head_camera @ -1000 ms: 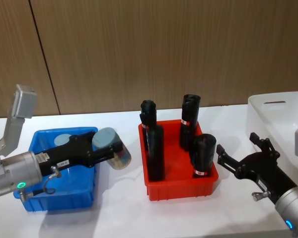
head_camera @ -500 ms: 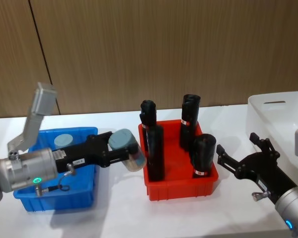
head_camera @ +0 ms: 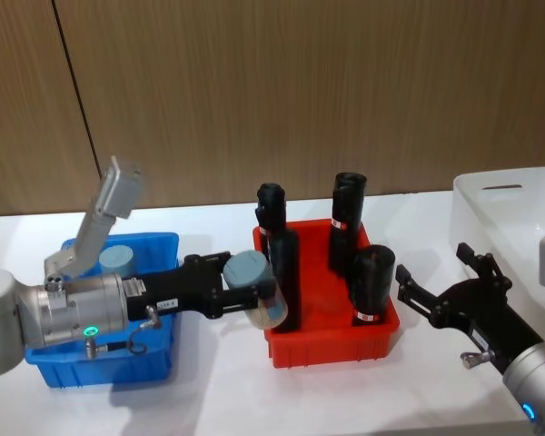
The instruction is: Pick the cotton swabs from the blue box and place them into the white box.
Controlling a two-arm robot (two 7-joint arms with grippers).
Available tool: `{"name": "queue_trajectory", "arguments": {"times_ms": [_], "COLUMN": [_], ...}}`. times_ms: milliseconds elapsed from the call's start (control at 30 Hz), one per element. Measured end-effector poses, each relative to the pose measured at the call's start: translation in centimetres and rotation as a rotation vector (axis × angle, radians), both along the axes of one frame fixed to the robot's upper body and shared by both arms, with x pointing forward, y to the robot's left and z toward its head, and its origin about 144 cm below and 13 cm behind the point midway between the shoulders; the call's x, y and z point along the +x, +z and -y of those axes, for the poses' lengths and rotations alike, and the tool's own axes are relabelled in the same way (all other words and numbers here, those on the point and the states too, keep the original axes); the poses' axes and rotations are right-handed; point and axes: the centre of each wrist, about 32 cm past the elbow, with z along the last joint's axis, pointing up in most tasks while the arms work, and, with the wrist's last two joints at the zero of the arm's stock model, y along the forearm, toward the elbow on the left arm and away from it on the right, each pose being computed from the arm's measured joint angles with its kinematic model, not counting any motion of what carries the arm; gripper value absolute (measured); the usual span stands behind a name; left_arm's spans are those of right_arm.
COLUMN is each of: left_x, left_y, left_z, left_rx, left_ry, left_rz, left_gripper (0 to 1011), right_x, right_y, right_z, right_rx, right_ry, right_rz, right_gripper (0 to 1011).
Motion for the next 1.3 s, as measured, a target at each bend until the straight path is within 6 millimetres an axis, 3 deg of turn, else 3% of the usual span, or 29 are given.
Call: {"name": "queue_trajectory", "arguments": {"times_ms": [733, 1300], "left_x": [0.3, 0.4], "left_y": [0.0, 0.0], "left_z": [0.7, 0.7], "left_rx": [0.026, 0.03], "left_ry": [-0.027, -0.031], "left_rz": [0.004, 0.004], "left_gripper": [670, 670], "right_x": [0.3, 2.0], "right_y": [0.7, 2.3], "right_z": [0.7, 2.0], "right_rx": [-0.013, -0.067], "right_ry": [0.094, 0.312], "right_rz": [-0.014, -0.078], "right_gripper": [1002, 1002]}}
